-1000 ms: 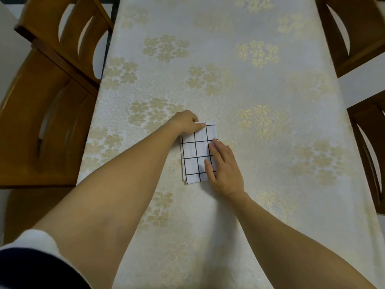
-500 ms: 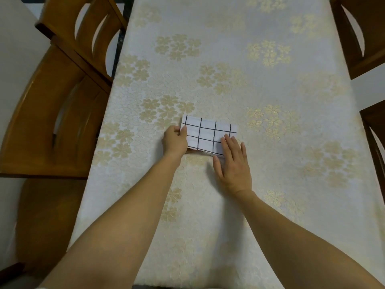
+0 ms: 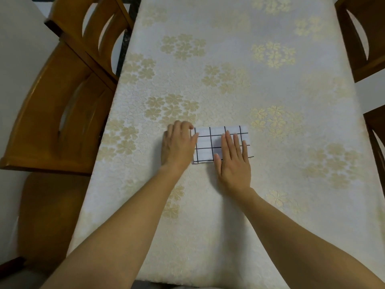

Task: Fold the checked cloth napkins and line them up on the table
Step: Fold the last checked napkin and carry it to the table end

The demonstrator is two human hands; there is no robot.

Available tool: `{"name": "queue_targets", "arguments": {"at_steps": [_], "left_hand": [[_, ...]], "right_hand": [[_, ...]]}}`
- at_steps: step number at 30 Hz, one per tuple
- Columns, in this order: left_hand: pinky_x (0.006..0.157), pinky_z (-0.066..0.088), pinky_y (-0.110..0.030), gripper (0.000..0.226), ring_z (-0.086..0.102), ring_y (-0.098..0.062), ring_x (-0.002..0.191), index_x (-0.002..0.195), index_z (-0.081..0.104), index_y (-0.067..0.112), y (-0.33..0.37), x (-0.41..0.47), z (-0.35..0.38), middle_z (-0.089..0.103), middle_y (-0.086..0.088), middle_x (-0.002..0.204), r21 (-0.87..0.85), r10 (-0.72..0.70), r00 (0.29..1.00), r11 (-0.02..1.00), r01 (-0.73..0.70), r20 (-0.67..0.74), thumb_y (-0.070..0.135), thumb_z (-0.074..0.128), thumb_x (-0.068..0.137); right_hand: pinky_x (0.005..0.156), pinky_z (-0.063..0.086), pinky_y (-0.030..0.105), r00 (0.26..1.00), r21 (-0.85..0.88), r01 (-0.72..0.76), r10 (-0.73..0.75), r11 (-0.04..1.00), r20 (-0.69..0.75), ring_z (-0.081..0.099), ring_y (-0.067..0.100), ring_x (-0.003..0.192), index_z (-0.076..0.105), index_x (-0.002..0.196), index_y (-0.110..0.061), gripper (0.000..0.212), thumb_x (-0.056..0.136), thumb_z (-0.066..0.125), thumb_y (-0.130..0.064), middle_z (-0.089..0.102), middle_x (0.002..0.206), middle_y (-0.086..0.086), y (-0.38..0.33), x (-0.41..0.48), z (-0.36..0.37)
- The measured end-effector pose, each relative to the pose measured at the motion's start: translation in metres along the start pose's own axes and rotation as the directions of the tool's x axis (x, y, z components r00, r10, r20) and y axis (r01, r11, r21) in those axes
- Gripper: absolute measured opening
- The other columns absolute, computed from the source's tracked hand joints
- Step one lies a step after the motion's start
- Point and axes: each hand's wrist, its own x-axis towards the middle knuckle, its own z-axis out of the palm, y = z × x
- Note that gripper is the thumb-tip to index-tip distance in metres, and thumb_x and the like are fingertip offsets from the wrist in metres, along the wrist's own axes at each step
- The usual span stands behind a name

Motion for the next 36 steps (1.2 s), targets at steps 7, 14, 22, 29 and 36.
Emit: {"name": "queue_targets", "arguments": {"at_steps": [7, 14, 22, 29, 36], "left_hand": [[0.127, -0.008, -0.031, 0.067, -0.006, -0.012, 0.157, 0.163, 0.005, 0.015, 0.020, -0.010, 0.043, 0.004, 0.003, 0.171, -0.024, 0.138, 0.938, 0.990, -0.138, 0.318, 0.028, 0.040, 0.107], [0.127, -0.007, -0.036, 0.073, -0.019, -0.013, 0.155, 0.161, -0.014, 0.014, 0.006, -0.010, 0.057, -0.020, -0.001, 0.169, 0.173, 0.166, 0.908, 0.953, -0.248, 0.386, 0.035, 0.030, 0.107], [0.127, -0.005, -0.043, 0.063, -0.020, -0.017, 0.155, 0.161, -0.014, 0.017, 0.001, -0.010, 0.048, -0.021, 0.002, 0.168, 0.229, 0.187, 0.894, 0.927, -0.298, 0.408, 0.035, 0.013, 0.107], [0.128, -0.002, -0.043, 0.062, -0.017, -0.018, 0.156, 0.161, -0.011, 0.017, -0.003, -0.010, 0.045, -0.017, 0.002, 0.169, 0.239, 0.218, 0.891, 0.913, -0.330, 0.399, 0.035, 0.012, 0.107], [0.127, -0.005, -0.046, 0.065, -0.015, -0.016, 0.156, 0.162, -0.012, 0.022, -0.005, -0.010, 0.042, -0.017, 0.008, 0.169, 0.239, 0.127, 0.913, 0.943, -0.233, 0.387, 0.052, 0.007, 0.107]], "right_hand": [[0.127, 0.003, 0.039, 0.997, 0.174, -0.061, 0.053, 0.983, 0.053, 0.004, 0.019, 0.157, 0.015, 0.160, -0.006, 0.069, 0.106, 0.008, -0.048, 0.011, 0.169, 0.010, -0.030, 0.037, -0.005], [0.127, -0.004, 0.040, 0.963, 0.079, -0.015, -0.007, 0.997, 0.268, -0.009, 0.020, 0.156, 0.000, 0.161, -0.010, 0.087, 0.095, -0.009, -0.066, -0.003, 0.169, 0.009, -0.022, 0.044, 0.000], [0.123, -0.017, 0.035, 0.948, -0.023, -0.039, 0.044, 0.999, 0.316, -0.021, 0.017, 0.153, -0.008, 0.161, -0.015, 0.089, 0.091, -0.014, -0.071, -0.016, 0.168, 0.002, -0.003, 0.040, 0.002], [0.123, -0.016, 0.036, 0.953, -0.063, -0.049, 0.065, 0.997, 0.294, -0.020, 0.018, 0.153, -0.009, 0.160, -0.017, 0.077, 0.101, 0.003, -0.064, -0.016, 0.168, -0.001, -0.003, 0.037, 0.003], [0.125, -0.013, 0.037, 0.954, -0.064, -0.071, 0.086, 0.995, 0.287, -0.017, 0.013, 0.154, -0.007, 0.161, -0.014, 0.076, 0.101, 0.003, -0.061, -0.013, 0.169, 0.000, 0.015, 0.043, -0.002]]}}
